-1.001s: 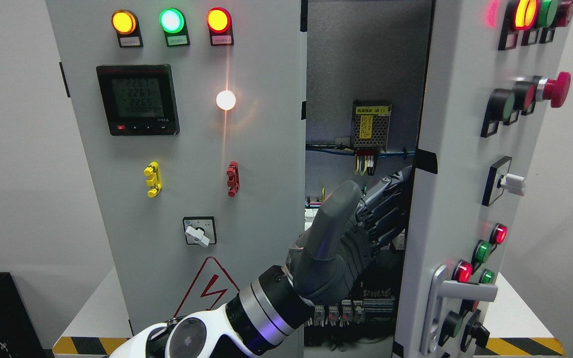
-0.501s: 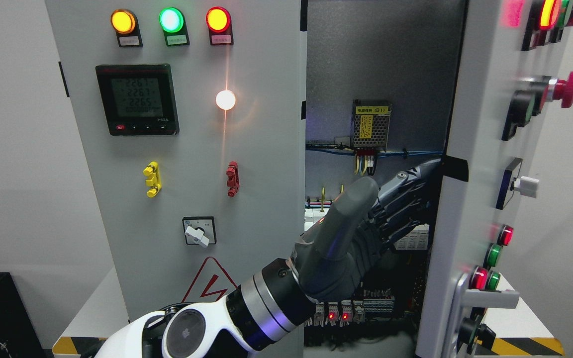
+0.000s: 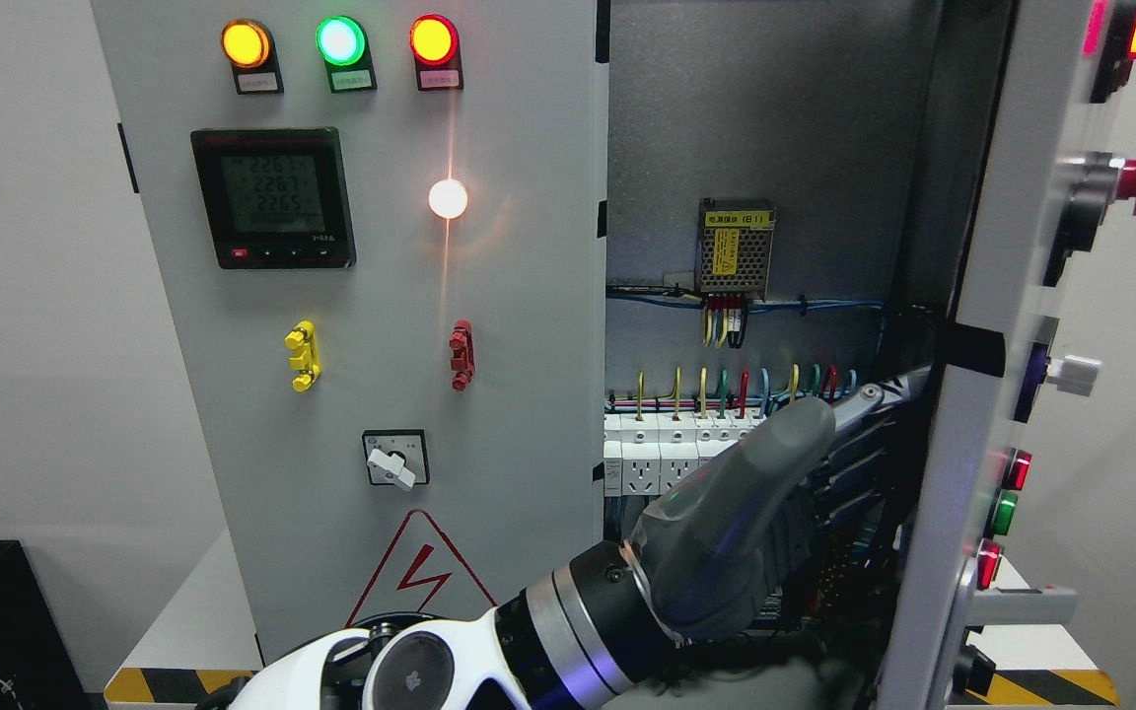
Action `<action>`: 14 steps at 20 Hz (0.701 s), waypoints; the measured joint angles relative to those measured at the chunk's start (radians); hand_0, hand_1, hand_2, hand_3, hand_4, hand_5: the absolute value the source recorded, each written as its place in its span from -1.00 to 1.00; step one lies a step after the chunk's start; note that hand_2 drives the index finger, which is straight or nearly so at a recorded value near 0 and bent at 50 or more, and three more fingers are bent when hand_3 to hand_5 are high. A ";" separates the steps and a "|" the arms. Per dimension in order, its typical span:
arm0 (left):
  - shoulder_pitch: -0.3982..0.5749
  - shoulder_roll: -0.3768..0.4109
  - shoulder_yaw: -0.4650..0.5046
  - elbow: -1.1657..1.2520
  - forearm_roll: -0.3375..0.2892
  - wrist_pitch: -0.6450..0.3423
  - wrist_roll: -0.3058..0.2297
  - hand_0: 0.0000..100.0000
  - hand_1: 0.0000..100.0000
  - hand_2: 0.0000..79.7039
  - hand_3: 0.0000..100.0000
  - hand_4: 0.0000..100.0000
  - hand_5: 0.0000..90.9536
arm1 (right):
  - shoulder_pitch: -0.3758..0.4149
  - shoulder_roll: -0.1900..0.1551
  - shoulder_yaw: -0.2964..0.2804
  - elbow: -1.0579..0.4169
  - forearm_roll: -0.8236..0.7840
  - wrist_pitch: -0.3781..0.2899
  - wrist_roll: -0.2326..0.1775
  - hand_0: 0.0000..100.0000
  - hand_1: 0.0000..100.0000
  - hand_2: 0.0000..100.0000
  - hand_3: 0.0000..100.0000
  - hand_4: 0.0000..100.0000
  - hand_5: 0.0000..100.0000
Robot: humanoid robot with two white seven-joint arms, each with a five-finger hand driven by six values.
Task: Open door with both hands
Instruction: 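Push the ajar door outward with the back of the left hand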
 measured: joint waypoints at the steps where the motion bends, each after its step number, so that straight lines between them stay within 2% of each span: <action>1: 0.000 -0.006 -0.004 0.001 0.000 0.001 -0.001 -1.00 -1.00 -1.00 -1.00 -1.00 -1.00 | 0.000 0.000 0.000 0.000 0.000 0.000 0.000 -0.62 -1.00 -1.00 -1.00 -1.00 -1.00; 14: -0.034 -0.094 -0.052 0.042 0.030 0.006 0.002 -1.00 -1.00 -1.00 -1.00 -1.00 -1.00 | 0.000 0.000 0.000 0.000 0.000 0.000 0.000 -0.62 -1.00 -1.00 -1.00 -1.00 -1.00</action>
